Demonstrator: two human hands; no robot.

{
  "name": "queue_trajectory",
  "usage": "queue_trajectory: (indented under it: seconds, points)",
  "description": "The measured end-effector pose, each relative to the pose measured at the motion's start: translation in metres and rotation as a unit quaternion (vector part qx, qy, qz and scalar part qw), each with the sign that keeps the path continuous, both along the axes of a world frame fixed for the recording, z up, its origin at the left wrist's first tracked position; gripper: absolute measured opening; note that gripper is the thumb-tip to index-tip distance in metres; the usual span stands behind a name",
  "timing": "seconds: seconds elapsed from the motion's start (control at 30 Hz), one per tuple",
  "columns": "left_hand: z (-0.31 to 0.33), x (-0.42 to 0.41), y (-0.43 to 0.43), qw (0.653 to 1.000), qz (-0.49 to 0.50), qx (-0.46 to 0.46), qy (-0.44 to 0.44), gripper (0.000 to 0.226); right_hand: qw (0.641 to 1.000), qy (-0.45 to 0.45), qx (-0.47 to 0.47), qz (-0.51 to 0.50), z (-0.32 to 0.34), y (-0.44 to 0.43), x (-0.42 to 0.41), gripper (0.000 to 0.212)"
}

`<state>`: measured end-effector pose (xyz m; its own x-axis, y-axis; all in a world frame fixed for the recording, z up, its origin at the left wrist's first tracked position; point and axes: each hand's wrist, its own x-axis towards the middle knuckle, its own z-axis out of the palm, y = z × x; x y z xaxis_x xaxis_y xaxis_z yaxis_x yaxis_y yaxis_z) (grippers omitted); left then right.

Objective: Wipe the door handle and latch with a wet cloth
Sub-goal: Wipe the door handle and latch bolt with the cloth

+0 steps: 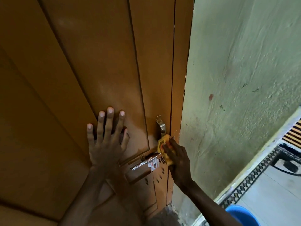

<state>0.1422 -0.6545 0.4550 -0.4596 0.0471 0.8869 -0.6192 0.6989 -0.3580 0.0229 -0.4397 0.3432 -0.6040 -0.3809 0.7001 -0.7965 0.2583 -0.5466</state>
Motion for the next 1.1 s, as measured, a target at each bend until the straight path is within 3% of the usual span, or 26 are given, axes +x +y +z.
queue_trajectory:
  seconds: [0.13,0.23,0.33,0.47,0.53,0.6,0.63,0.7,0.77,0.83,0.87,0.93,1.1]
  points:
    - [0.0,0.0,0.001,1.0,-0.001,0.003,0.004,0.067,0.998,-0.019,-0.056,0.004,0.031,-0.01,0.001,0.043]
    - [0.001,0.0,0.002,1.0,0.001,-0.001,0.008,0.069,0.998,-0.013,-0.06,-0.001,0.043,-0.019,0.0,0.043]
    - [-0.001,0.0,0.003,1.0,0.002,-0.003,0.011,0.069,0.999,-0.027,-0.033,0.026,0.014,-0.013,0.001,0.045]
    - [0.002,0.0,0.004,1.0,-0.004,0.0,0.013,0.069,0.994,-0.1,0.003,0.043,0.001,0.003,-0.003,0.042]
    - [0.003,0.0,0.005,1.0,0.0,-0.006,0.014,0.069,0.997,-0.066,0.02,0.044,0.015,0.011,-0.006,0.041]
    - [0.003,0.0,0.005,1.0,-0.004,-0.007,0.015,0.069,0.996,-0.075,-0.008,0.044,0.031,0.019,-0.005,0.037]
    - [0.002,0.0,0.005,1.0,-0.007,-0.006,0.016,0.069,0.99,-0.127,-0.052,0.037,0.038,0.024,-0.001,0.031]
    - [0.002,-0.001,0.004,1.0,-0.002,-0.008,0.018,0.068,0.935,-0.326,-0.14,-0.005,0.048,0.032,0.004,0.027]
    - [0.002,-0.001,0.005,1.0,-0.003,-0.004,0.019,0.068,0.786,-0.583,-0.204,0.022,0.05,0.035,0.001,0.023]
    - [0.001,-0.001,0.005,1.0,-0.007,-0.002,0.021,0.068,0.653,-0.713,-0.239,0.091,0.05,0.03,-0.005,0.022]
    - [0.001,-0.001,0.004,1.0,-0.006,-0.002,0.021,0.068,0.616,-0.741,-0.246,0.107,0.05,0.024,-0.007,0.023]
    - [0.001,0.0,0.005,1.0,-0.003,-0.001,0.02,0.067,0.587,-0.761,-0.249,0.12,0.054,0.008,-0.009,0.026]
    - [0.001,-0.001,0.005,1.0,0.001,-0.002,0.02,0.068,0.577,-0.762,-0.27,0.115,0.061,-0.001,-0.007,0.027]
